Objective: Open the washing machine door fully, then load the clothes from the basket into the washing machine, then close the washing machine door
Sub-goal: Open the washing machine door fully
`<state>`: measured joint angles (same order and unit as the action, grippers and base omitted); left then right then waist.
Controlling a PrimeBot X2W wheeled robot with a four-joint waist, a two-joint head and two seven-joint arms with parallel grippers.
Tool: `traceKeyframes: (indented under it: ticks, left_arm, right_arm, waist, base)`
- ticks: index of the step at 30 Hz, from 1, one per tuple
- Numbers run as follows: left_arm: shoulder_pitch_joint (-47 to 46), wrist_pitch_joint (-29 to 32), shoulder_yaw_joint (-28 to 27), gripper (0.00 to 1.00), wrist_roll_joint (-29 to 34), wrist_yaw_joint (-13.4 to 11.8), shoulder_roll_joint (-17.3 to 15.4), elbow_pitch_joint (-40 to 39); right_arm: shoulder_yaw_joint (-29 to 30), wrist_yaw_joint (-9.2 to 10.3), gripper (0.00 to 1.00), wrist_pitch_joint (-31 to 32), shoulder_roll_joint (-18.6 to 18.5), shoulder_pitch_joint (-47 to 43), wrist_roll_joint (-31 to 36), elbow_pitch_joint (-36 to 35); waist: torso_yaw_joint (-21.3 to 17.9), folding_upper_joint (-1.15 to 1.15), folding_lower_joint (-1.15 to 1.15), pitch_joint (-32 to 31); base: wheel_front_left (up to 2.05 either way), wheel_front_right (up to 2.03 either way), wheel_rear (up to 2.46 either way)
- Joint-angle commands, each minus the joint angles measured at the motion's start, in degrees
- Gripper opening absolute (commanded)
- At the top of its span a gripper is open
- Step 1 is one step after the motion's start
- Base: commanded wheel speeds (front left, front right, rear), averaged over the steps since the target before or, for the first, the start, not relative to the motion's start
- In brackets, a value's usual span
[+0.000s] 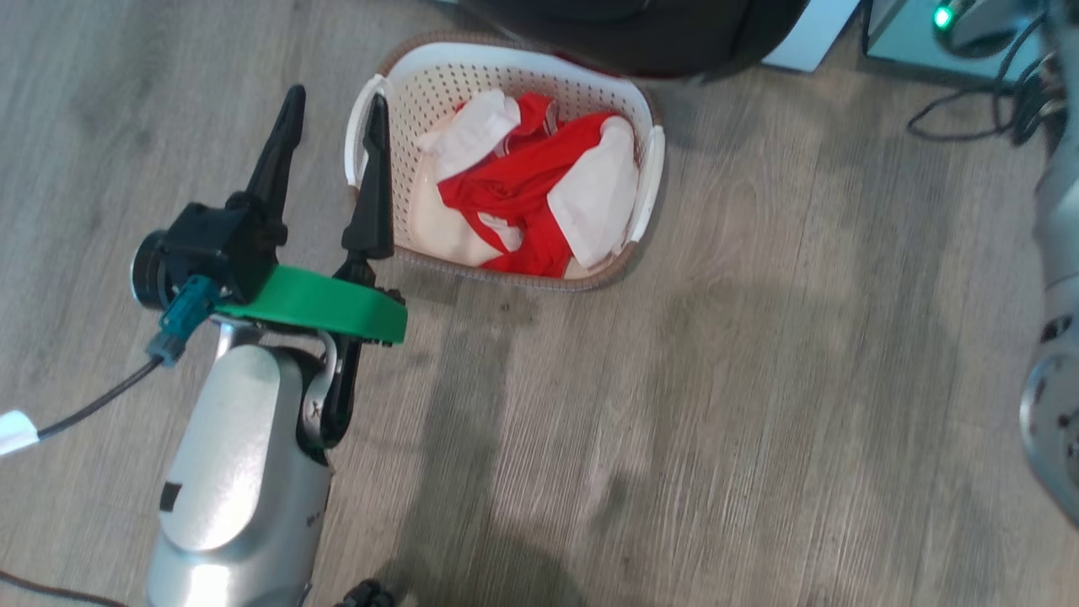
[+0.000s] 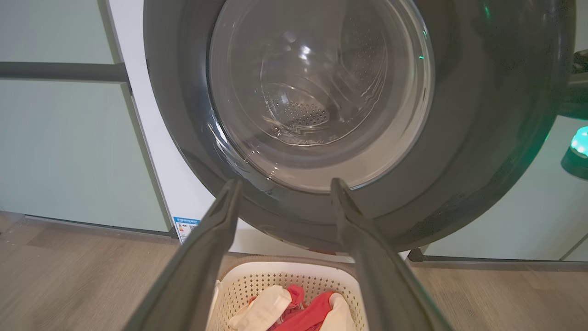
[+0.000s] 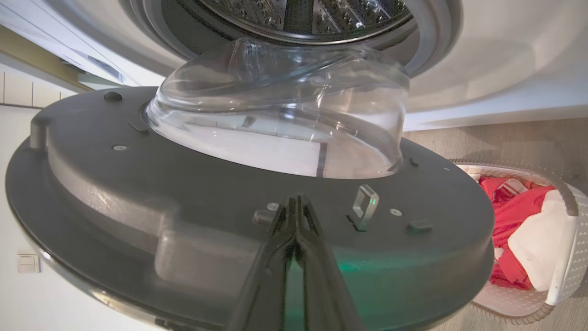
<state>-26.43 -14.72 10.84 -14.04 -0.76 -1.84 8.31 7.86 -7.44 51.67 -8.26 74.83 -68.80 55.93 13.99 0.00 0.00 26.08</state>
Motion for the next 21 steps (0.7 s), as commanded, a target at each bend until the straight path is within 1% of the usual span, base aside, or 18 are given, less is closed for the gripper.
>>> traceKeyframes:
  ticks: [1,13,21]
  left_arm:
    - [0.4,-0.3,-2.5,1.00,0.6,-0.2,-1.0,-1.2]
    - [4.4,-0.3,-2.5,1.00,0.3,-0.9,-1.0,1.3]
    - [5.5,-0.3,-2.6,1.00,-0.5,-1.3,-1.0,2.2]
  right_arm:
    - [-0.8,-0.05,0.00,1.5,2.4,-0.5,-0.8,-3.3]
    - [-2.2,-0.05,0.00,5.7,4.7,-11.2,-2.5,-9.4]
    - [-4.0,-0.05,0.00,7.7,5.3,-14.7,-3.3,-11.1]
  waist:
    - [0.3,0.00,0.00,-1.3]
    - [3.2,0.00,0.00,-7.5]
    - [5.6,0.00,0.00,-9.2]
  base:
    - [0.00,0.00,0.00]
    - [0.00,0.00,0.00]
    - [0.00,0.00,0.00]
